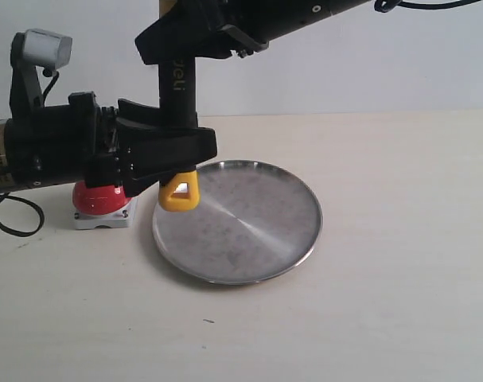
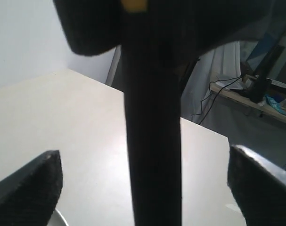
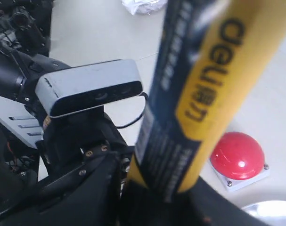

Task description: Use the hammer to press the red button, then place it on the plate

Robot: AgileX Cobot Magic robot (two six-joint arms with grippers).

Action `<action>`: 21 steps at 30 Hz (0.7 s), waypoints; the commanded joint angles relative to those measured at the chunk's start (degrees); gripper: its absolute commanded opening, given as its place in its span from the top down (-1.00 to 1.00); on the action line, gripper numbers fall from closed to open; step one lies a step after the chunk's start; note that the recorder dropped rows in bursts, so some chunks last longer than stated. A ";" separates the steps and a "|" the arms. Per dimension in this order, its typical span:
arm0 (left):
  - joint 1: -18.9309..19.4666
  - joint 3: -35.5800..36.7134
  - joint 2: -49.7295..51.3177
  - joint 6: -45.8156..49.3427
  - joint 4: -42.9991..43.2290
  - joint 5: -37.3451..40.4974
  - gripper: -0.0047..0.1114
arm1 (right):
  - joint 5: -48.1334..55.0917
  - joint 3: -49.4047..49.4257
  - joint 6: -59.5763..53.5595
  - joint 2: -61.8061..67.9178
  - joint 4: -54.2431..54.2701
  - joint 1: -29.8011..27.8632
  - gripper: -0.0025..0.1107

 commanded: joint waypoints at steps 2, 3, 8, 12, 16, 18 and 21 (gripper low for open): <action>-0.86 0.09 -0.09 -0.19 -1.70 -0.74 -0.55 | 1.40 -0.92 -1.40 -1.22 4.32 0.04 0.96; -0.86 0.09 -0.09 -0.19 -1.70 -0.74 -0.43 | 1.72 -0.92 -1.40 -1.22 4.32 0.04 0.96; -0.86 0.09 -0.09 -0.42 -1.70 -0.74 0.73 | 2.41 -0.92 -1.40 -1.22 4.32 0.04 0.96; -0.86 0.09 -0.09 0.00 -2.22 -0.74 0.92 | 2.77 -0.92 -1.40 -1.22 4.32 0.04 0.96; -0.86 0.09 -0.09 -0.11 -4.60 -0.74 0.92 | 3.15 -0.92 -1.40 -1.22 4.32 0.04 0.87; -0.86 0.09 -0.09 -0.11 -5.33 -0.74 0.92 | 4.13 -0.92 -1.40 -1.22 4.32 0.04 0.69; -0.86 0.09 -0.09 -0.11 -5.54 -0.74 0.92 | 4.54 -0.92 -1.40 -1.22 4.32 0.04 0.27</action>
